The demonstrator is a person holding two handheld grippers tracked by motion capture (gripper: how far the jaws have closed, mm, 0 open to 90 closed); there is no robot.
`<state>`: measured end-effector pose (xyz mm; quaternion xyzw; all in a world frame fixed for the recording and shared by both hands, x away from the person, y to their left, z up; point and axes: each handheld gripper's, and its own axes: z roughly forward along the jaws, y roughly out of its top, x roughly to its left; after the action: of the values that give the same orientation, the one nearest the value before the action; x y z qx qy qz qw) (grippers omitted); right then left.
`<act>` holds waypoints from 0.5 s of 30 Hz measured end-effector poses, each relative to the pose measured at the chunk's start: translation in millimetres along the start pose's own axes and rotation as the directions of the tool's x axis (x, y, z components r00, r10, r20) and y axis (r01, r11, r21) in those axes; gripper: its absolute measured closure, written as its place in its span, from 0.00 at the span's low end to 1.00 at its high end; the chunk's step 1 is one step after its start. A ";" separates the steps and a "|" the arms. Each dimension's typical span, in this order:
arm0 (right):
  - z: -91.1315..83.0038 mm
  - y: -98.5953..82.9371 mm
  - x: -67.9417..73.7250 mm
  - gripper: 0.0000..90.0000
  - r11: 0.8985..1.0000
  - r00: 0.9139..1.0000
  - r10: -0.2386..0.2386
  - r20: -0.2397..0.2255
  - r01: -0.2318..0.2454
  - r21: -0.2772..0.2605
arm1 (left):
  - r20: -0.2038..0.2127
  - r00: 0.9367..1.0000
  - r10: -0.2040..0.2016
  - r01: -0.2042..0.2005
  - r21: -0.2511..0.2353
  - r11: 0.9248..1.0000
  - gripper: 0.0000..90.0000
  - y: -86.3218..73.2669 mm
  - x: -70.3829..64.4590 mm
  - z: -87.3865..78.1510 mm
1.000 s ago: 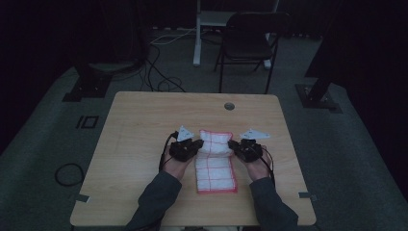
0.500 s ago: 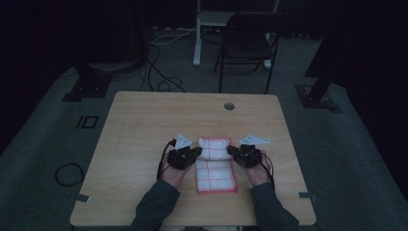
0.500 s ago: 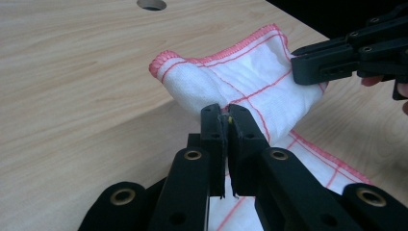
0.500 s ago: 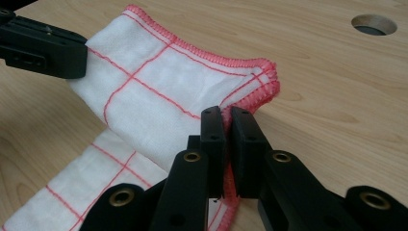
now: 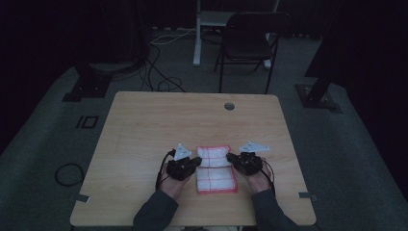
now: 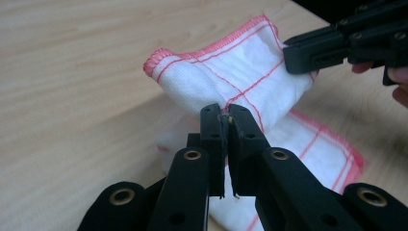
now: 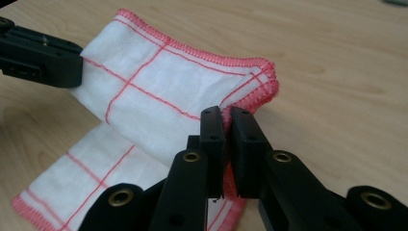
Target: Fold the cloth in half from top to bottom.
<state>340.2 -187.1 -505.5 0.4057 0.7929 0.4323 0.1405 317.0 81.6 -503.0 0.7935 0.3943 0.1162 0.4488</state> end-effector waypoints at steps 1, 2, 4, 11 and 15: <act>0.2 -2.4 0.6 0.94 1.000 1.000 0.004 -0.005 -0.004 0.003 | -0.001 1.000 0.002 -0.002 0.005 1.000 0.96 -2.5 -0.6 -0.5; 0.7 -5.0 1.3 0.94 1.000 1.000 0.002 -0.007 -0.002 0.009 | -0.002 1.000 0.002 -0.002 0.009 1.000 0.96 -5.0 -0.8 -0.8; 1.4 -9.2 3.0 0.94 1.000 1.000 0.000 -0.010 0.001 0.020 | -0.002 1.000 0.002 -0.002 0.025 1.000 0.96 -9.6 -0.2 -0.1; 2.3 -15.2 3.7 0.91 0.999 1.000 0.000 -0.012 0.000 0.047 | -0.014 1.000 0.014 -0.013 0.066 0.998 0.96 -19.9 2.2 4.5; 2.9 -18.3 0.1 0.86 0.998 1.000 0.022 0.004 -0.022 0.063 | -0.022 0.999 0.032 -0.030 0.086 0.996 0.96 -23.8 1.1 7.6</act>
<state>332.3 -190.8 -521.8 0.4194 0.8014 0.4080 0.1240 309.3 84.5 -526.7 0.8166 0.3917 0.1156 0.4079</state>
